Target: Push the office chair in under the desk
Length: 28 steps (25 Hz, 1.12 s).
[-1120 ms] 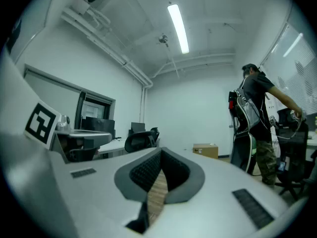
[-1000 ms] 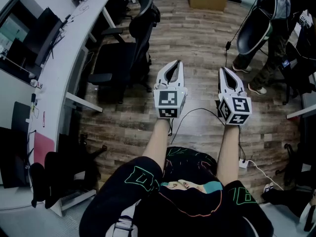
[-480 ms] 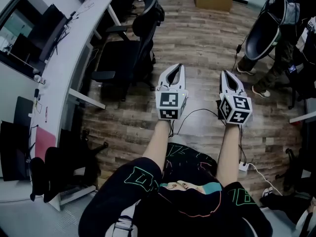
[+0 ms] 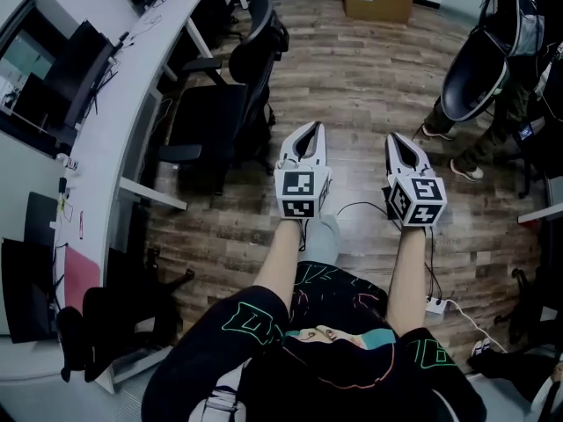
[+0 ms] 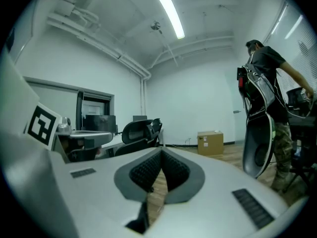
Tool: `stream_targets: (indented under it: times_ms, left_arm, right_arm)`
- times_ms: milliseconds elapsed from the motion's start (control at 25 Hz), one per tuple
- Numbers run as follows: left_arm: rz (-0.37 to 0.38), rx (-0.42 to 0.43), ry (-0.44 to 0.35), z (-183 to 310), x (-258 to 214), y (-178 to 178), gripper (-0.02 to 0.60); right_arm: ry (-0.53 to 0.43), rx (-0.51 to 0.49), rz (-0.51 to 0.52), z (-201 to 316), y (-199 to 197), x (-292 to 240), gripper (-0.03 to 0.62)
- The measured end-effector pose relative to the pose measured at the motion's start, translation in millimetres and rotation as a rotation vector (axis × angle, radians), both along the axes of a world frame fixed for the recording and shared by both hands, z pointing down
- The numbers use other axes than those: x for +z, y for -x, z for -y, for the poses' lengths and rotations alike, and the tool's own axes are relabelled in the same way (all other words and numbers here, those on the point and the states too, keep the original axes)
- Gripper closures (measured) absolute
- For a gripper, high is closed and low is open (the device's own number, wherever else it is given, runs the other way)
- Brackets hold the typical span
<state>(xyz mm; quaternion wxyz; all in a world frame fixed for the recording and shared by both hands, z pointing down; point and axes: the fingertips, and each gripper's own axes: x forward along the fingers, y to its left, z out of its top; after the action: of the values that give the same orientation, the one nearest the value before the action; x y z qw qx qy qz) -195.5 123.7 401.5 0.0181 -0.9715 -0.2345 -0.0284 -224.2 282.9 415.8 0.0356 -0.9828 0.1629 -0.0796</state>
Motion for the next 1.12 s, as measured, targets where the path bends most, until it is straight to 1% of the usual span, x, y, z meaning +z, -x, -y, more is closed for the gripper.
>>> stream_targets:
  times_ms: [120,280,480,560,680,800,960,1120]
  left_arm:
    - [0.008,0.017,0.023,-12.3,4.8,-32.6,0.574]
    - [0.038,0.05,0.028,-26.1,14.7,-78.1,0.574]
    - [0.08,0.041,0.031,-24.0,25.0,-141.0,0.574]
    - [0.084,0.036,0.03,-22.8,27.2,-166.0,0.574]
    - [0.078,0.001,0.032,-14.3,23.6,-203.8,0.574]
    - [0.086,0.021,0.028,-20.2,28.0,-234.1,0.574]
    - [0.101,0.035,0.041,-22.5,33.0,-270.0,0.574]
    - [0.112,0.029,0.064,-24.5,38.4,-295.5,0.574]
  right_arm:
    - [0.005,0.022,0.011,-11.7,-28.0,3.1,0.589]
    - [-0.007,0.038,0.038,-16.9,-73.4,9.7,0.589]
    - [0.004,0.011,0.074,-6.9,-138.8,18.3,0.589]
    - [0.003,0.01,0.079,-6.7,-164.1,17.7,0.589]
    - [0.006,0.003,0.077,-6.2,-199.7,14.9,0.589]
    - [0.007,0.008,0.081,-6.9,-234.4,14.2,0.589]
    - [0.017,0.011,0.088,-2.9,-269.8,14.2,0.589]
    - [0.033,0.027,0.087,-12.1,-288.9,16.1,0.589]
